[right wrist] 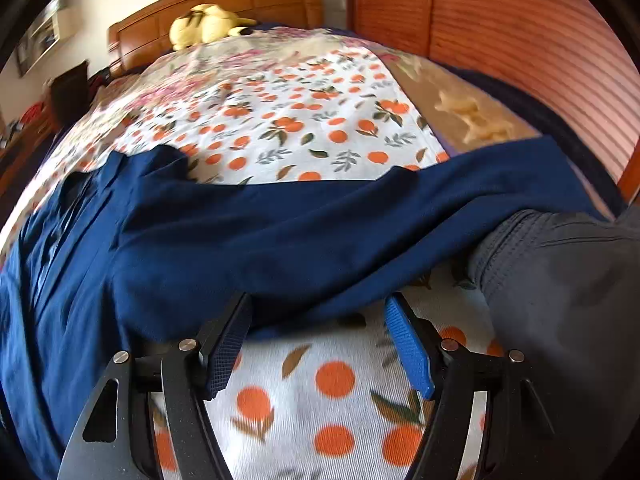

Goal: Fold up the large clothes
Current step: 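Move the right tool to the other sleeve and close on its cuff, then lift the sleeve with the right tool and fold it over the jacket front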

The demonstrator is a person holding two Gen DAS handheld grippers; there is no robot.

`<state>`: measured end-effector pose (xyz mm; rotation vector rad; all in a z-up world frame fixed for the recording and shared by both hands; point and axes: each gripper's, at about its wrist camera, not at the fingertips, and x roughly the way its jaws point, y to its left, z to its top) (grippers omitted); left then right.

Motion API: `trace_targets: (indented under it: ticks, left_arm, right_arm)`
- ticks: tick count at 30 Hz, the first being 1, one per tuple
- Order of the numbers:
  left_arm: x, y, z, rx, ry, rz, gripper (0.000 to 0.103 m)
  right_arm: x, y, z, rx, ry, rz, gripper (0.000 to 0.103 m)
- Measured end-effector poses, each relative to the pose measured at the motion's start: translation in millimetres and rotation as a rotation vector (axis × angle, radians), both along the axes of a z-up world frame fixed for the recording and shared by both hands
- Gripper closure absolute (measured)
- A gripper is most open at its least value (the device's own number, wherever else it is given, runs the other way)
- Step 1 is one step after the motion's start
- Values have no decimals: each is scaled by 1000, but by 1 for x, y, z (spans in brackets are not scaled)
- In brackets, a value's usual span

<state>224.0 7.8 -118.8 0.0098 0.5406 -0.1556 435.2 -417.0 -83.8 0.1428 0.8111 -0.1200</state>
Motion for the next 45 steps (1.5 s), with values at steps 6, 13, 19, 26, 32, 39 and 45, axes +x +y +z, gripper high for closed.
trace_targets:
  ticks: [6,13,19,26,32,39,45]
  left_arm:
    - [2,-1,-1,6,11,2,26]
    - [3,-2,-1,6,12,1,26]
    - [3,-2,-1,8,12,2,26]
    - [3,-2,-3,10,14,7,26]
    - [4,-2,-3,9,15,7,26]
    - [3,-1,-2,4,17,7,26]
    - [2,-1,-2,9,17,2,26]
  right_arm:
    - [15,7,-3,-77,26,-2,66]
    - [11,26,22,-154,-70,98,99]
    - [-19,66,57,-145,-197,267,99]
    - [-74,128,37,-127,-182,503,99]
    - [-82,142,7,-169,-112,530,99]
    - [-67,138,7,-150,-61,478,95]
    - [-95,128,34,-117,-119,430,68]
